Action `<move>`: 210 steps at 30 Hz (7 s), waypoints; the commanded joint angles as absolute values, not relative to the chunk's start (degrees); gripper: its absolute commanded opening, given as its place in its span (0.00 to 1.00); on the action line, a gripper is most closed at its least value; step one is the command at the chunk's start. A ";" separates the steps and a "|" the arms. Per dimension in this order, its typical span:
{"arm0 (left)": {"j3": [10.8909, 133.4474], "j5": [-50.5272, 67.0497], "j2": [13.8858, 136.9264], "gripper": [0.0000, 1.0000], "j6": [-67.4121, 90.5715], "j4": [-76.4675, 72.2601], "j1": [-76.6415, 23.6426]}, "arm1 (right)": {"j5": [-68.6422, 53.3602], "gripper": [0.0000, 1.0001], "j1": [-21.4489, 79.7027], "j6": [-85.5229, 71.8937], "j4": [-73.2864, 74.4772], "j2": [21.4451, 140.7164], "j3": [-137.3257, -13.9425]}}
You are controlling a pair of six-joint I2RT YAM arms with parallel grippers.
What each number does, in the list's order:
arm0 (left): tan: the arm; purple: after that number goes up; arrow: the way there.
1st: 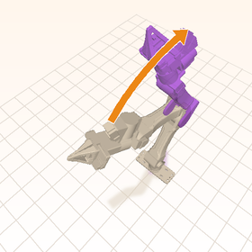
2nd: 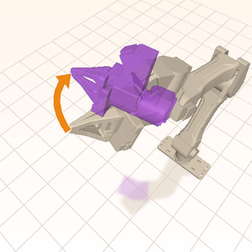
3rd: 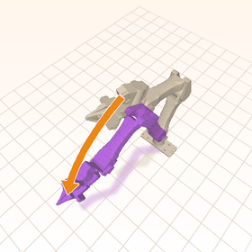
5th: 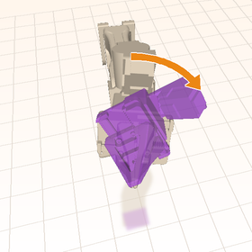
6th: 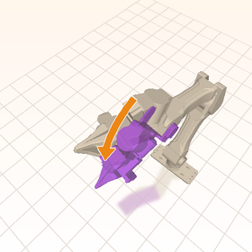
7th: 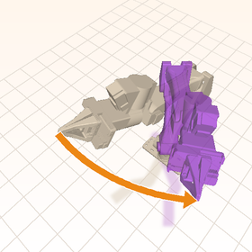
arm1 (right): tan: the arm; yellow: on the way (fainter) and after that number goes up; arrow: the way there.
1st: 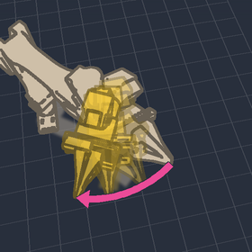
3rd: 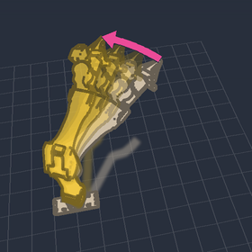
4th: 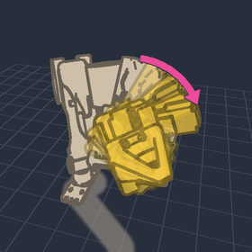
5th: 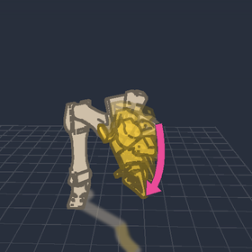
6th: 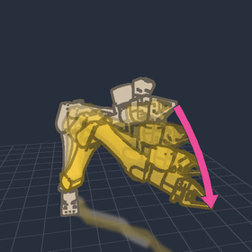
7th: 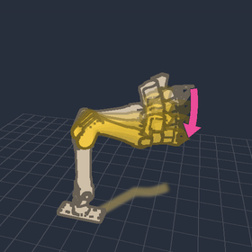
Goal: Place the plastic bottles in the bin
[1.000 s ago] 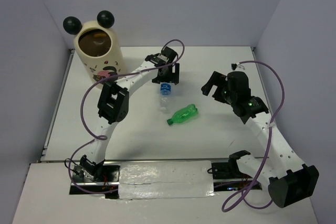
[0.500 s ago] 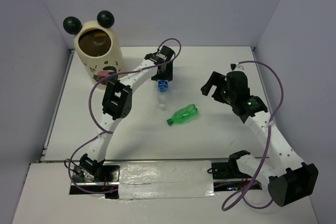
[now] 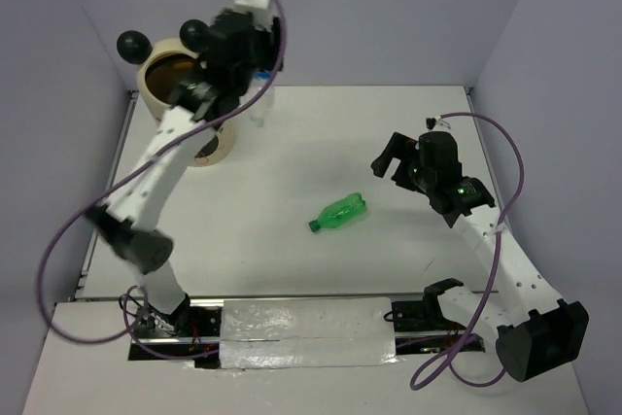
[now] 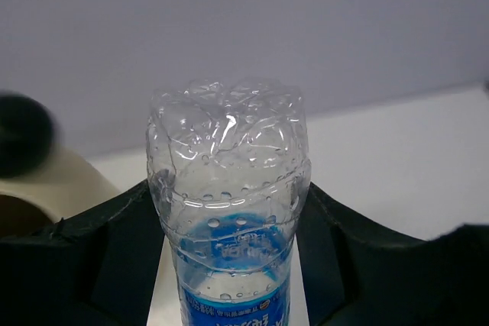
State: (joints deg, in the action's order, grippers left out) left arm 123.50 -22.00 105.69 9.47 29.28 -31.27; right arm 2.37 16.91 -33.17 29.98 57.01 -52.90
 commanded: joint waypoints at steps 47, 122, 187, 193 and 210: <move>63.55 14.68 85.96 0.67 2.81 -62.84 3.52 | 3.78 1.00 17.58 -31.03 29.71 59.15 -54.32; 99.58 0.26 123.31 0.67 4.48 32.70 -52.21 | 18.28 1.00 17.49 -29.27 34.01 42.19 -60.56; 57.66 7.47 83.41 0.70 19.86 -57.30 5.36 | 16.17 1.00 17.49 -30.15 32.70 44.47 -65.04; 55.55 8.18 85.52 0.76 21.88 -59.59 5.36 | 16.26 1.00 17.49 -30.23 32.61 44.21 -64.78; 74.47 5.98 76.12 0.99 18.72 -24.84 4.04 | 14.59 1.00 17.49 -30.76 33.13 45.26 -64.77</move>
